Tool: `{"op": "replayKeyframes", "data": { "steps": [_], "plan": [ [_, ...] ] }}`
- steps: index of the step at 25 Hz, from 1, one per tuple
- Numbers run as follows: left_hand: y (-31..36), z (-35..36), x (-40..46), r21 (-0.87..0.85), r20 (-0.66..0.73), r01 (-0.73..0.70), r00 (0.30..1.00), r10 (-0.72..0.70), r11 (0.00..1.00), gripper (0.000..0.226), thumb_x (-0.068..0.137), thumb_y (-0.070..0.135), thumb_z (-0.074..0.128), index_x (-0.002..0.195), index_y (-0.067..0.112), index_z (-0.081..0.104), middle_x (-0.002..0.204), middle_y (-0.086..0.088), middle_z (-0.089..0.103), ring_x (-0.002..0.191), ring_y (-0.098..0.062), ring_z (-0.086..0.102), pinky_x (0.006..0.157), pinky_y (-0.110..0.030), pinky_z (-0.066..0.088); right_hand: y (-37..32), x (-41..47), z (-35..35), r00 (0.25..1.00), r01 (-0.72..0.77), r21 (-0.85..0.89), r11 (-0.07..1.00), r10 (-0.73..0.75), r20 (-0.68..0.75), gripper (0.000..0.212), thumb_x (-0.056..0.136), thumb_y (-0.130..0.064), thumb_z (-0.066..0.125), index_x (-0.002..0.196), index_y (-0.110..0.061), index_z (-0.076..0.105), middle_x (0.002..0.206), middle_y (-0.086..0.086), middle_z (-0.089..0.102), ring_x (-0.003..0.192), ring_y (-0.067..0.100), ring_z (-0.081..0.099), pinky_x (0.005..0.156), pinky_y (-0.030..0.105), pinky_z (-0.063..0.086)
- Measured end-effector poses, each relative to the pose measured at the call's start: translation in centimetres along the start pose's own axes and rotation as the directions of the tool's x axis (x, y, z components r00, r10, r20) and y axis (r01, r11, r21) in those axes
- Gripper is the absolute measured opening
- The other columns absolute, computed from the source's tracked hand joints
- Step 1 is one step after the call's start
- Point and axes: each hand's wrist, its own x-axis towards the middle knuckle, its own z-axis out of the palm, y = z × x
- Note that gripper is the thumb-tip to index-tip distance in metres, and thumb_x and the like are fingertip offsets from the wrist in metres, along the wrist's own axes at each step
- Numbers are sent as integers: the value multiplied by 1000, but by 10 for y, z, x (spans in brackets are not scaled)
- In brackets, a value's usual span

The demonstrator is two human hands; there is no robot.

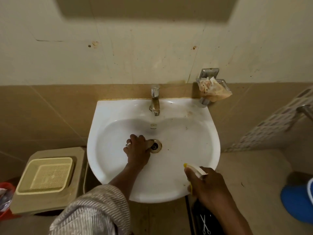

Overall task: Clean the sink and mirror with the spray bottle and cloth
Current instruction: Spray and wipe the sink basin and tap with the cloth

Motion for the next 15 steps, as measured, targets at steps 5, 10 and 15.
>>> {"op": "replayKeyframes", "data": {
  "steps": [5, 10, 15],
  "plan": [
    [54, 38, 4, 9, 106, -4, 994, 3, 1000, 49, 89, 33, 61, 131, 19, 41, 133, -11, 30, 124, -40, 34, 98, -54, 40, -7, -2, -23, 997, -1, 60, 998, 5, -80, 19, 96, -42, 66, 90, -27, 75, 71, 3, 78, 64, 10, 74, 64, 31, 56],
    [47, 41, -1, -112, 268, -184, 941, 208, 977, 26, 92, 36, 55, 116, 28, 51, 130, -3, 35, 123, -34, 38, 90, -48, 37, -20, 9, -40, 995, 46, 111, 993, -35, -95, 14, 97, -48, 62, 99, -40, 73, 78, -2, 80, 74, 5, 75, 69, 30, 57],
    [56, 14, -53, -208, 499, -290, 790, 357, 934, 33, 83, 50, 44, 102, 31, 63, 116, -6, 54, 112, -33, 50, 93, -46, 42, -42, 26, -23, 997, 79, 79, 994, -79, -1, 26, 97, -46, 65, 101, -23, 76, 82, 2, 79, 82, 16, 76, 68, 29, 53]
  ]
}}
